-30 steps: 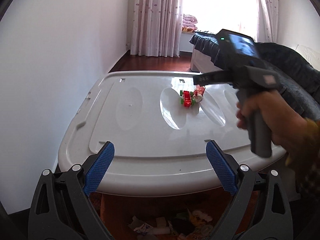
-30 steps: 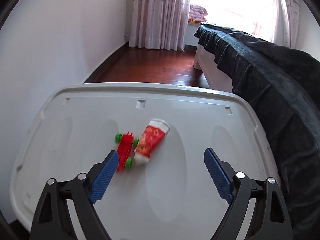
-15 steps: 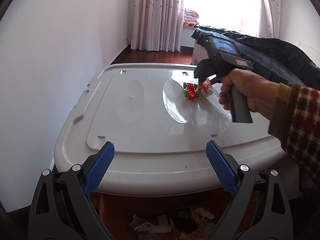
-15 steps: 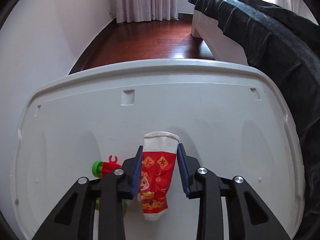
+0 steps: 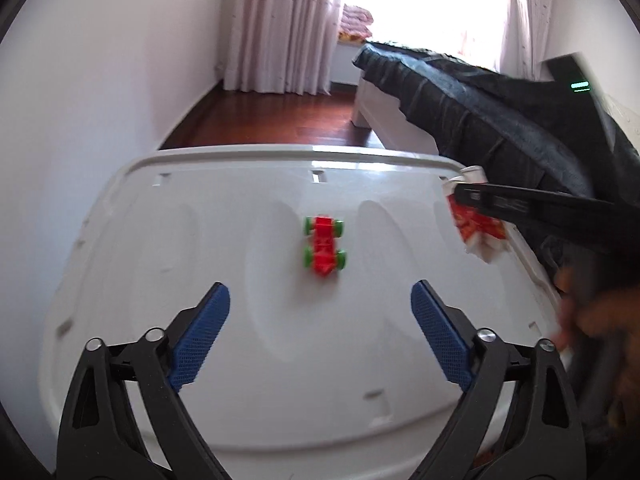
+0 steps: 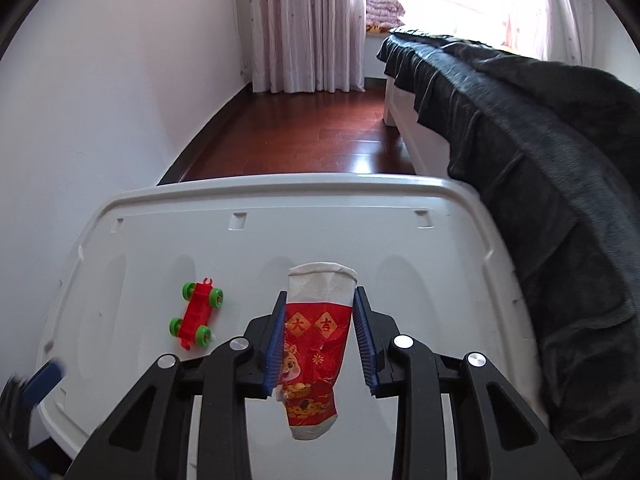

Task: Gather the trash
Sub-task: 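Grasp the red toy car with the left gripper while the right holds the packet, then carry packet and toy car over the bin and open both grippers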

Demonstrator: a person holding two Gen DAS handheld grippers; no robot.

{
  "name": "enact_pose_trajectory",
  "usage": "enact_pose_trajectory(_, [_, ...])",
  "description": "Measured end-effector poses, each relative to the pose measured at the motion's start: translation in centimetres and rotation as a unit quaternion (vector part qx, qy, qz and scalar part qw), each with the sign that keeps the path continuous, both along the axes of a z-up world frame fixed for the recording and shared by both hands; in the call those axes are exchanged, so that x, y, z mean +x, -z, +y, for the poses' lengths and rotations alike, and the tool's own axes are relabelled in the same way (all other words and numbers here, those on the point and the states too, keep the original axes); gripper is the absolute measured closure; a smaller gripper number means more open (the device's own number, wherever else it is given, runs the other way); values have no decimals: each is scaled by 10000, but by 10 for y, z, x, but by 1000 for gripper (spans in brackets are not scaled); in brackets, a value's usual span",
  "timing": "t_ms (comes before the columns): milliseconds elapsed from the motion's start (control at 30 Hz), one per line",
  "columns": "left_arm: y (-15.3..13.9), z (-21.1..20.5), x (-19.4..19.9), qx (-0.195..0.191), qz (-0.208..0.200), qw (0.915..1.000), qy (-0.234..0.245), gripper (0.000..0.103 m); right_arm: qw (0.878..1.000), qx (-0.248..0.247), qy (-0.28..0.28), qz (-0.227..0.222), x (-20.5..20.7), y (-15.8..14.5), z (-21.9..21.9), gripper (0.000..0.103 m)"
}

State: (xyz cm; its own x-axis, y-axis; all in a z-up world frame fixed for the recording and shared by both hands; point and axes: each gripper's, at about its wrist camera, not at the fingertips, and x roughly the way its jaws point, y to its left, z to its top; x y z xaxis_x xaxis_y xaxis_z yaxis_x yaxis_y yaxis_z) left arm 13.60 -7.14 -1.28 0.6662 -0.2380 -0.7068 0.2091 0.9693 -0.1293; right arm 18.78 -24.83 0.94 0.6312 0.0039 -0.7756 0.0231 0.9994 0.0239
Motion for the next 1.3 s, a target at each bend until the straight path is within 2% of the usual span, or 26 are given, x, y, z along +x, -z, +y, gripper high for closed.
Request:
enact_pose_trajectory(100, [20,-24,32,172,229,9993,224,36,9999,-12,-45,-89,-15,-7,-8,71])
enact_pose_trajectory(267, [47,-35,68,445,464,9979,46,44,9996,-101,-141,-242,-28,-8,-9,71])
enact_pose_trajectory(333, [53,-38,76,560,550,9969,51,52,9995,-61,-165,-244,-30,-6,-8,71])
enact_pose_trajectory(400, [61,-41,84,716,650,9953,54,64,9996,-57,-168,-225,-30,-2,-8,71])
enact_pose_trajectory(633, [62,-29,82,750,637,9950,-176,64,9998,38,-89,-155,-37,7,-13,71])
enact_pose_trajectory(967, [34,25,17,871,263,9950,-420,64,9996,152,-83,-233,-70,-1,0,71])
enact_pose_trajectory(1167, [11,67,-59,837,98,9948,-566,64,9984,329,-358,-298,-132,-10,38,71])
enact_pose_trajectory(1300, [4,90,-112,812,12,9944,-672,64,9972,496,-545,-156,-182,1,64,71])
